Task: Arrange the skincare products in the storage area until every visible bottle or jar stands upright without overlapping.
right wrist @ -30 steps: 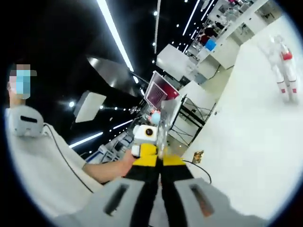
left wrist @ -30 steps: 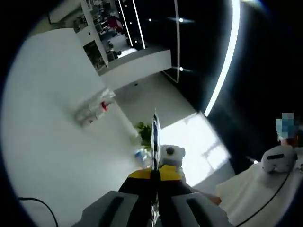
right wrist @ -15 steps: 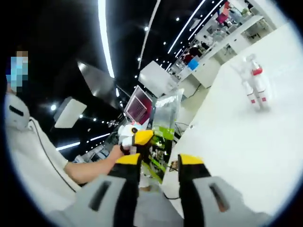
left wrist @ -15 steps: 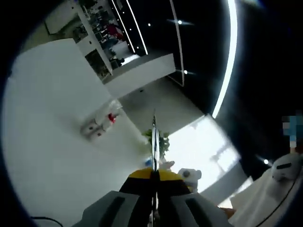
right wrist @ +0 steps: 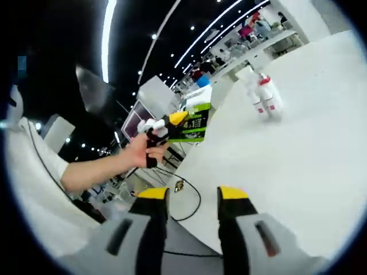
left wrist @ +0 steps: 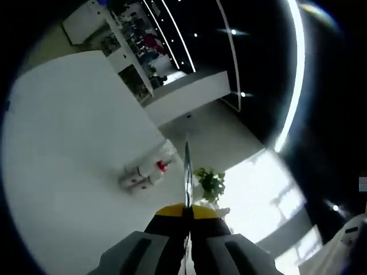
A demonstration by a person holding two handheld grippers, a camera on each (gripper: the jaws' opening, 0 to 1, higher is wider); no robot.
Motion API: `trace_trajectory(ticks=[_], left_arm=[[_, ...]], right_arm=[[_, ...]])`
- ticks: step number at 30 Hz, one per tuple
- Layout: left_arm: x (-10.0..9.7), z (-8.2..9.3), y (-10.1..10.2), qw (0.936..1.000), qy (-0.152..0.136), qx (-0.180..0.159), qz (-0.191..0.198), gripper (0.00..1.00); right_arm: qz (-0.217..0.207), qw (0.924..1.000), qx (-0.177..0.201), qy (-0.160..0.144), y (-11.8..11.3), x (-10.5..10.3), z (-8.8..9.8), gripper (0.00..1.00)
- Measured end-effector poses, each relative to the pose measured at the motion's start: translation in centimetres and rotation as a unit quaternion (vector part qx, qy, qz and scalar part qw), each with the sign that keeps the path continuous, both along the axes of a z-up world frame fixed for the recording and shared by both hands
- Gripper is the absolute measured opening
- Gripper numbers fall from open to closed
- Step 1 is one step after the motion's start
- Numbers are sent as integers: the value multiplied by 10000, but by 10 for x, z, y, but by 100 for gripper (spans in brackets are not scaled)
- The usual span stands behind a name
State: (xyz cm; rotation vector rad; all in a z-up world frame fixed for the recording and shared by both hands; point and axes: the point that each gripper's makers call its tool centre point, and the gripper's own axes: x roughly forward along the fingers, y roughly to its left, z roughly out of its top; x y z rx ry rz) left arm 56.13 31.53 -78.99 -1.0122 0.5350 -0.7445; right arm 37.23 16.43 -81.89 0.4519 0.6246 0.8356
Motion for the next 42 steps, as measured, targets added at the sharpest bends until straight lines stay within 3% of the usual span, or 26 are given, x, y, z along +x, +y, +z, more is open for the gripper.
trace_trajectory(ticks=[5, 14, 20, 26, 42], left_arm=[[28, -12, -6, 9998, 146, 122, 35, 1], [78, -51, -13, 9968, 594, 525, 97, 1], [102, -76, -14, 9941, 889, 561, 265, 1], [117, -107, -15, 9884, 1150, 945, 300, 1], [137, -156, -19, 9801, 1558, 1216, 181, 1]], right_arm=[[-307, 9994, -75, -146, -17, -3, 4, 38], [-608, 9980, -181, -50, -27, -6, 1, 38], [-763, 9965, -324, 51, -37, -14, -7, 38], [-1019, 9939, -348, 226, -50, -12, -15, 38], [-1191, 9906, -438, 516, -57, -16, -27, 38]])
